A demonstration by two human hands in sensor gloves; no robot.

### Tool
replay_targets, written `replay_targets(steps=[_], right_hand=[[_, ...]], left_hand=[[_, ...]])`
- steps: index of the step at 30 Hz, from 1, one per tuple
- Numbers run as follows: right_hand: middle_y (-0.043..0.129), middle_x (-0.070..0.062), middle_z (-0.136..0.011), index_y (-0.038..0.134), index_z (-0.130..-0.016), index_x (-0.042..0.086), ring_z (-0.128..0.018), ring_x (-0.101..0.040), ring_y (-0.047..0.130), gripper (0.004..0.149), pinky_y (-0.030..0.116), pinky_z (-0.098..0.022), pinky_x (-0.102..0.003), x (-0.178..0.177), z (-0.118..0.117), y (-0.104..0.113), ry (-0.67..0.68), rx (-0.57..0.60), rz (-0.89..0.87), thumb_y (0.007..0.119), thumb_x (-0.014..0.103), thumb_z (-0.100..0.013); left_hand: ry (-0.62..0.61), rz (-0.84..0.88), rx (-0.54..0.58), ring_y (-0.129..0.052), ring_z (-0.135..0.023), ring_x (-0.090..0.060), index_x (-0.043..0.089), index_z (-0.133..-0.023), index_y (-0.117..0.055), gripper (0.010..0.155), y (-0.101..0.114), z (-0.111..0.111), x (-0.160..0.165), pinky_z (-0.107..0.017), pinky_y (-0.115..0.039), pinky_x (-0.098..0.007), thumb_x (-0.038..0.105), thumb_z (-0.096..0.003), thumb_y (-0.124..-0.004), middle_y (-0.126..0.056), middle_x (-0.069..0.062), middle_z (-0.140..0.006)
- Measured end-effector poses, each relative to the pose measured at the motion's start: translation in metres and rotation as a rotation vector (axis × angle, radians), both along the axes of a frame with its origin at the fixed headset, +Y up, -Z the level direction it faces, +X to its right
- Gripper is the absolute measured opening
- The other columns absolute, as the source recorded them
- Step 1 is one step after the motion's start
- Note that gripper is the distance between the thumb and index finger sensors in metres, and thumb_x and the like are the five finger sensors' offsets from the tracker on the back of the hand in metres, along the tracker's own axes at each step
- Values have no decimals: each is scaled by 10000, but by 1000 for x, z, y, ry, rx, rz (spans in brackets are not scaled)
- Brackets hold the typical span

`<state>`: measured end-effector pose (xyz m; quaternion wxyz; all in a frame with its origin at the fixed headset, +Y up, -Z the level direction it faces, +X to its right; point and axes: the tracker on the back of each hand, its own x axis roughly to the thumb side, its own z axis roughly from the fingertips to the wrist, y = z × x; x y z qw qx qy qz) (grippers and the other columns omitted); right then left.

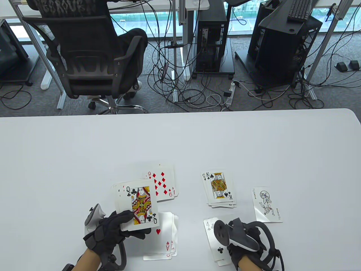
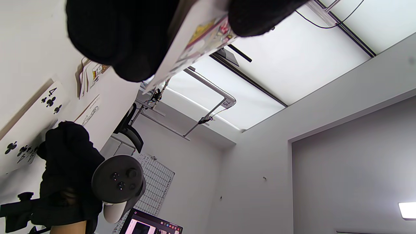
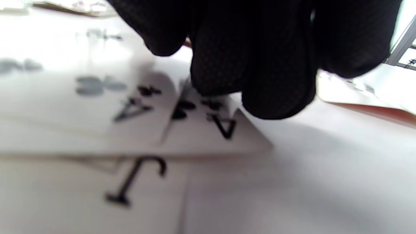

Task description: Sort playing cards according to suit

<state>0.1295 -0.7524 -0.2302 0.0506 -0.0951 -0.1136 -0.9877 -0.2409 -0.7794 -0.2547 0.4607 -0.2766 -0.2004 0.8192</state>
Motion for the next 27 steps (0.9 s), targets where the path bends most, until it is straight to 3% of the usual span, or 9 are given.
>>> replay_targets(steps=[5, 12, 18, 23, 27], right_hand=[[916, -178, -487, 695, -829, -164, -412, -409, 941, 491, 786, -377, -601, -17, -9, 33, 30, 106, -188, 694, 233, -541], [918, -183, -505, 676, -844, -176, -423, -411, 942, 540, 788, -378, -599, -74, -18, 72, 164, 318, -631, 665, 283, -560], [891, -182, -550, 597, -872, -205, -456, -408, 929, 655, 784, -393, -594, -127, -13, 66, 276, 336, -872, 667, 369, -566], [812, -187, -634, 437, -898, -223, -534, -427, 882, 836, 753, -435, -611, -159, -5, 53, 309, 338, -861, 692, 487, -540], [857, -58, -489, 559, -832, -153, -406, -298, 952, 712, 834, -363, -516, -156, -9, 53, 263, 403, -895, 774, 432, -488]], left_hand=[[-6, -3, -1, -892, -767, -406, 143, -1095, -392, 524, 0, 0, 0, -537, -803, -466, 256, -678, -690, -606, -211, -1018], [-6, -3, 11, -887, -771, -409, 147, -1096, -391, 526, 0, -1, 0, -540, -800, -468, 257, -678, -690, -601, -211, -1021], [-6, -6, 18, -881, -776, -412, 149, -1097, -387, 528, 0, -1, 0, -544, -798, -470, 257, -678, -689, -593, -211, -1025], [1, 2, 20, -882, -776, -411, 150, -1097, -385, 526, 0, -1, 0, -544, -798, -469, 251, -680, -689, -592, -209, -1026], [11, -30, 37, -877, -778, -418, 161, -1097, -400, 521, 1, -2, -2, -545, -795, -473, 252, -675, -693, -598, -207, -1026]])
